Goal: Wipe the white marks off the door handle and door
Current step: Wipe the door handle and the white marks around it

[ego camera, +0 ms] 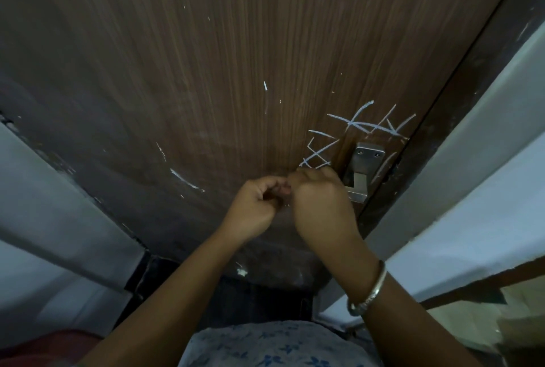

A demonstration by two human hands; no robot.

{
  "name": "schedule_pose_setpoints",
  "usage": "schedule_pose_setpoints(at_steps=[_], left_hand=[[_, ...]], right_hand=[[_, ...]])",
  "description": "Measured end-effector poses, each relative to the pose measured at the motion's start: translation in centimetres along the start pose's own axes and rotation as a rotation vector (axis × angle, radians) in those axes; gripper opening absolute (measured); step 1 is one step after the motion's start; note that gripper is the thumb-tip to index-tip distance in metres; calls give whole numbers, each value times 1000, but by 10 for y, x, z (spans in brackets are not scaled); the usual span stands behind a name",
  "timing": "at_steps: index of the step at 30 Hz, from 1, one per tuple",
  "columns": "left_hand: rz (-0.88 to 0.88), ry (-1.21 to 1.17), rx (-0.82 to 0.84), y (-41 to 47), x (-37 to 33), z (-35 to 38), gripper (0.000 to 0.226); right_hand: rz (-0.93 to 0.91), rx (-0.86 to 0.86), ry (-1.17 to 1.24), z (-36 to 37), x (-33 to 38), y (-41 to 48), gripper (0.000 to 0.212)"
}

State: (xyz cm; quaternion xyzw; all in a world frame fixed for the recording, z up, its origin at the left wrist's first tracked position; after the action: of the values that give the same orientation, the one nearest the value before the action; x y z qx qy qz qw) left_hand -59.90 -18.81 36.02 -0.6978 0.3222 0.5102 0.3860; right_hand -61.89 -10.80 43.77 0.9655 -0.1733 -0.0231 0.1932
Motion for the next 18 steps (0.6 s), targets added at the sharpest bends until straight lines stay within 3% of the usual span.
schedule_pose_setpoints(at_steps=[3,5,9,15,18], left_hand=[[-14,43,19,0,2,1,33],[-33,49,4,0,8,0,35],[-50,39,-11,0,14,-1,41],[-35,9,-29,2,7,-1,36],[-46,8,-11,1,7,0,38]], right_hand=[[-16,50,-1,4,-2,3,13],[67,123,-34,7,-22,-6,4],[179,109,-47,-2,-53,-20,14],[3,53,-27,5,-9,5,7],[12,4,7,5,-14,-1,10]])
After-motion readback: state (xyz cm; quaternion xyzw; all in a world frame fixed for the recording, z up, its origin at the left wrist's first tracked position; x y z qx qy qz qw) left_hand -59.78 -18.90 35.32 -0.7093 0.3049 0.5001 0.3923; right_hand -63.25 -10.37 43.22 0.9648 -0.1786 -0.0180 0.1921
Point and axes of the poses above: each hand's wrist, its own y-axis towards the middle knuckle, its own z-axis out of the palm, x = y × z, the point moved 10 cm from there along y, towards the middle knuckle, and after that the axes turned 15 degrees about -z, right-handed, at the moved point
